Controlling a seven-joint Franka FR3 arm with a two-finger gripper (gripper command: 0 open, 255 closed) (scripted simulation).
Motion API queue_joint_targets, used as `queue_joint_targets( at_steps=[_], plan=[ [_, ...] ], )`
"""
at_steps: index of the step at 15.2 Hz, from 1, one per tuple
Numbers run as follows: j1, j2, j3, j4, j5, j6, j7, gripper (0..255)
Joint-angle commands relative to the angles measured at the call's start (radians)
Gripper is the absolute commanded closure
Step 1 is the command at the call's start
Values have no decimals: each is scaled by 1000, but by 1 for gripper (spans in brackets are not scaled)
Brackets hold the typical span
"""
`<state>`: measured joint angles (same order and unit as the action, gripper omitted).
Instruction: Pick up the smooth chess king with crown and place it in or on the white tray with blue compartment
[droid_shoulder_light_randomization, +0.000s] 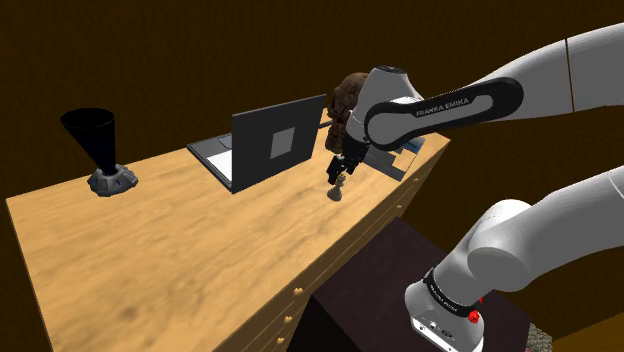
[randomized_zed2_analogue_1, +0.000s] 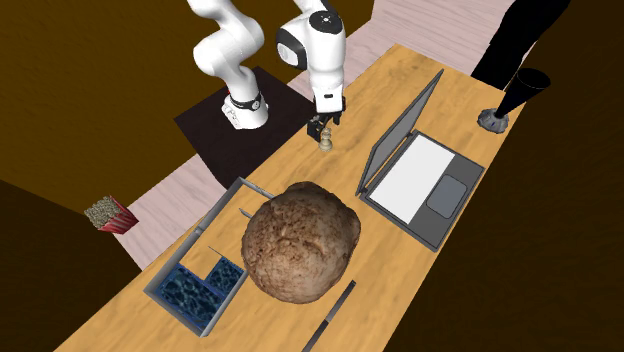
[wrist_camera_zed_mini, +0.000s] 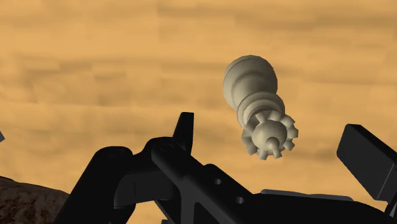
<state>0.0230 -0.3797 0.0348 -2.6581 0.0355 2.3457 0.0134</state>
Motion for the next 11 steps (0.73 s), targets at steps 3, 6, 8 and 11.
queue_joint_targets(
  at_steps=[3,6,8,11],
  plan=[
    [0,0,0,0,0,0,0,255],
    [0,0,0,0,0,0,0,255],
    [0,0,0,0,0,0,0,255],
    [0,0,0,0,0,0,0,255]
  ],
)
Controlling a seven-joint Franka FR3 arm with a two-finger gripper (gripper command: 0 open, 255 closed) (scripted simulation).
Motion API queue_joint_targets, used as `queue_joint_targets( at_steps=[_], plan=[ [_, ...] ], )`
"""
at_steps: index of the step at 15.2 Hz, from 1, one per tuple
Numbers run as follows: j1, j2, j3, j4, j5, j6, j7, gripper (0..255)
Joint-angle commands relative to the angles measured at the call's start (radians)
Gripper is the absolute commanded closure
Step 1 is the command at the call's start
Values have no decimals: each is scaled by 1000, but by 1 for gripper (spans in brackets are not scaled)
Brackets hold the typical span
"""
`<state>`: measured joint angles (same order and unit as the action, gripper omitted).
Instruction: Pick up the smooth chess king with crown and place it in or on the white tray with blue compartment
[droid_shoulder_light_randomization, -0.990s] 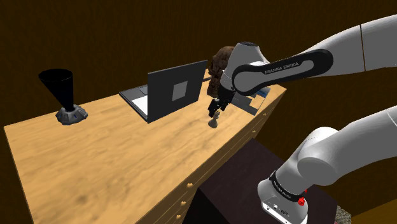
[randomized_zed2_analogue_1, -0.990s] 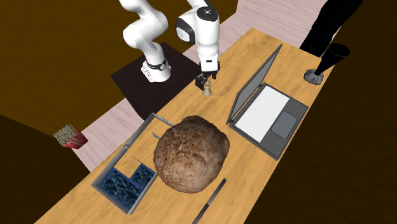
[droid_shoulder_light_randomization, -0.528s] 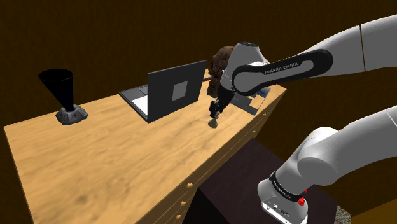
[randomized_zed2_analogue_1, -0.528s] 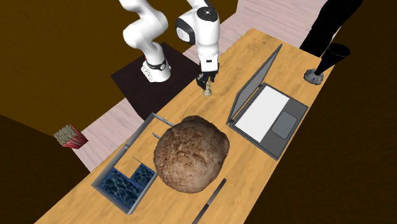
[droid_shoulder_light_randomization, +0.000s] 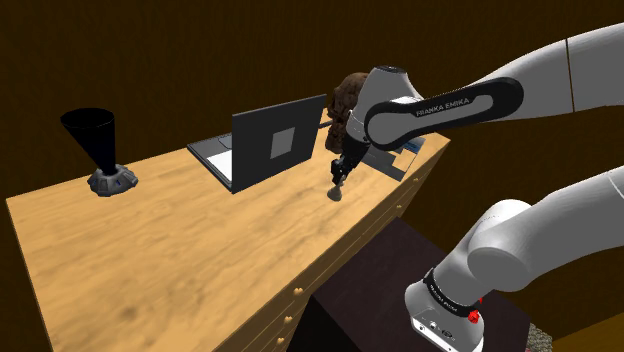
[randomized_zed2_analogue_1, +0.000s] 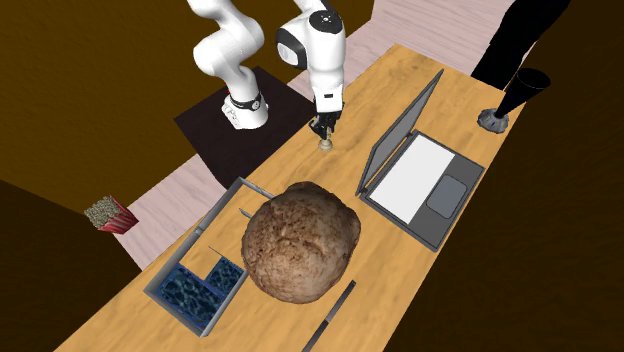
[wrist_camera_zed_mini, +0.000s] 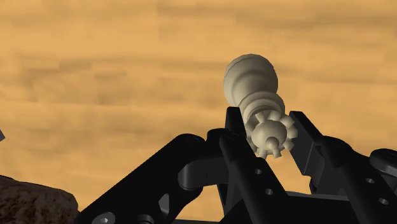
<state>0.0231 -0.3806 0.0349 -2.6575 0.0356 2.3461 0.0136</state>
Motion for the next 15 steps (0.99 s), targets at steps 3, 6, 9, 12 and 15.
queue_joint_targets(
  at_steps=[3,6,9,12,15],
  plan=[
    [0,-17,0,14,0,-33,0,255],
    [0,-42,-1,37,-1,-81,1,255],
    [-1,-64,-2,62,-2,-128,2,255],
    [-1,-84,-2,89,-2,-174,2,255],
    [-1,-100,-3,118,-3,-220,3,255]
  ],
)
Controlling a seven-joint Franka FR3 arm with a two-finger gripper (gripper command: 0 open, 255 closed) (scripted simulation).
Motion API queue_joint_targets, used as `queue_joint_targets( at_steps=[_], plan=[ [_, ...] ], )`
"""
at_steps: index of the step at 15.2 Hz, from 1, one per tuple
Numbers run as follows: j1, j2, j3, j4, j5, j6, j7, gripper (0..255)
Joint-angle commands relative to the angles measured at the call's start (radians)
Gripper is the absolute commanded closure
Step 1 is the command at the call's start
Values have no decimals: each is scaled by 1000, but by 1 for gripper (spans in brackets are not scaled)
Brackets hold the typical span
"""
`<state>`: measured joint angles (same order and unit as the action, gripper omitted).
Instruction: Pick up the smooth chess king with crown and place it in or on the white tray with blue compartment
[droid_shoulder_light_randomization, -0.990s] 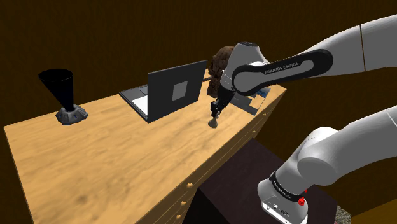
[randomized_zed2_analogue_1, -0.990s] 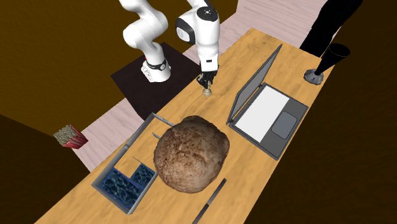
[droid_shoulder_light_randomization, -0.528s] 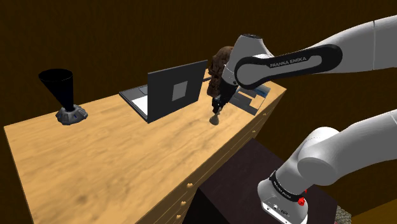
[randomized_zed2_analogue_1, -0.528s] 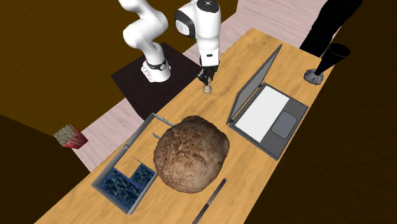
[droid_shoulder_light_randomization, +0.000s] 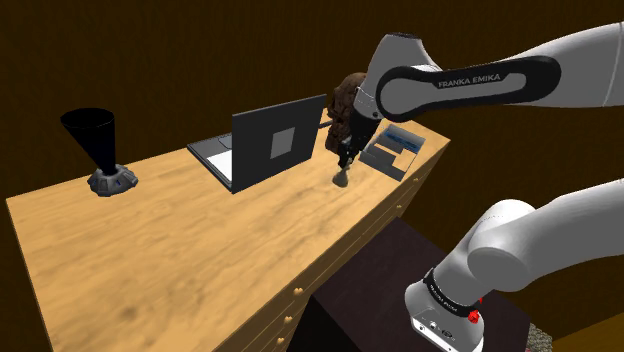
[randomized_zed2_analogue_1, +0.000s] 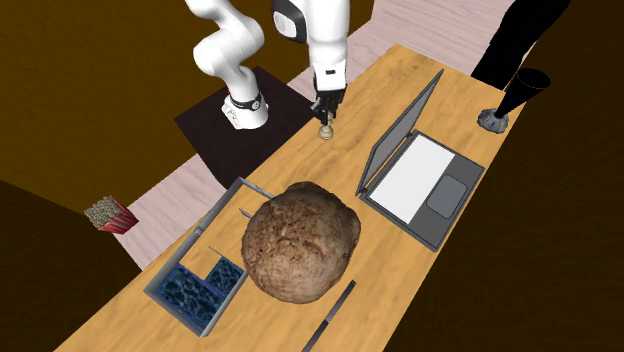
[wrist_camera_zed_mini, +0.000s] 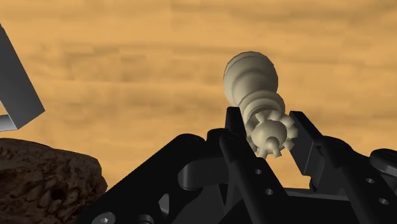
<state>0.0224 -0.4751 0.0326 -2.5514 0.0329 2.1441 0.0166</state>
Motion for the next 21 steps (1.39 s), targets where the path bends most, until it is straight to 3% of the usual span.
queue_joint_targets(
  at_steps=[1,9,21],
  plan=[
    [-1,-10,-1,22,-1,-33,0,255],
    [-1,-39,-3,105,-2,-145,1,255],
    [-117,54,-232,220,-84,-168,-296,255]
  ],
)
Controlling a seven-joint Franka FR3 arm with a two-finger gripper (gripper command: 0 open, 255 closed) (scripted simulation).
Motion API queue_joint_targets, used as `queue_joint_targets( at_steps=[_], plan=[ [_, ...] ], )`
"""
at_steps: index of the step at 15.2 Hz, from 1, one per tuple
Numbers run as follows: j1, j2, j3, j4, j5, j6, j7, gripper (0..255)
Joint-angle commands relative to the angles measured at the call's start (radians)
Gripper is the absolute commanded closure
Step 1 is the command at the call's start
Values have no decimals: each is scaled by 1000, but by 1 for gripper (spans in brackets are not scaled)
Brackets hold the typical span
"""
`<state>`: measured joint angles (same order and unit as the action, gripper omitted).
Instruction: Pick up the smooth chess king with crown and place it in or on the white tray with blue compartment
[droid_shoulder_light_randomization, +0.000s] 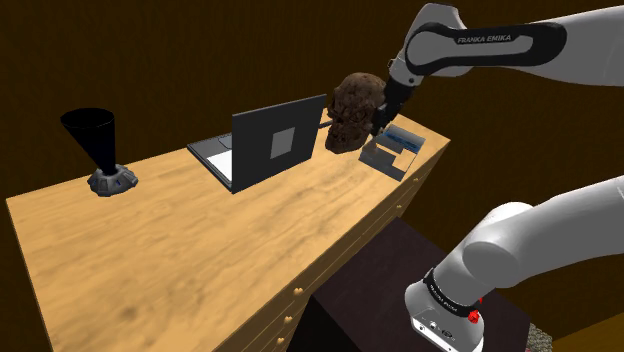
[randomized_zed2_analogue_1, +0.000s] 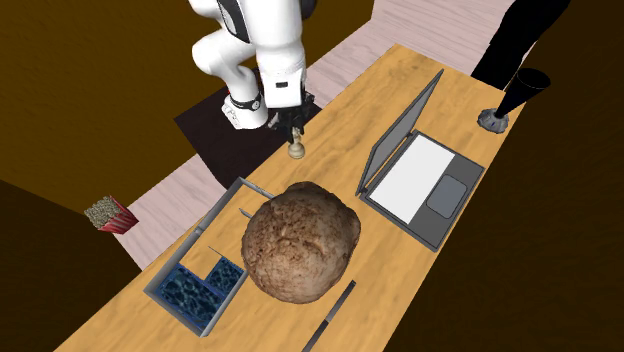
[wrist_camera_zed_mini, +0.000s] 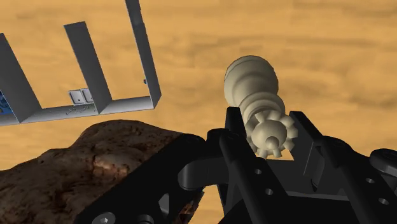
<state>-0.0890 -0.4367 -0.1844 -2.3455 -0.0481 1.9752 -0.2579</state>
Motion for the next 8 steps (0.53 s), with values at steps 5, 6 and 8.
queue_joint_targets(
  at_steps=[5,6,8],
  plan=[
    [-41,99,-106,110,-10,-9,-147,255],
    [-47,119,-124,132,-9,-12,-173,255],
    [-59,161,-160,180,-2,-18,-225,255]
  ],
)
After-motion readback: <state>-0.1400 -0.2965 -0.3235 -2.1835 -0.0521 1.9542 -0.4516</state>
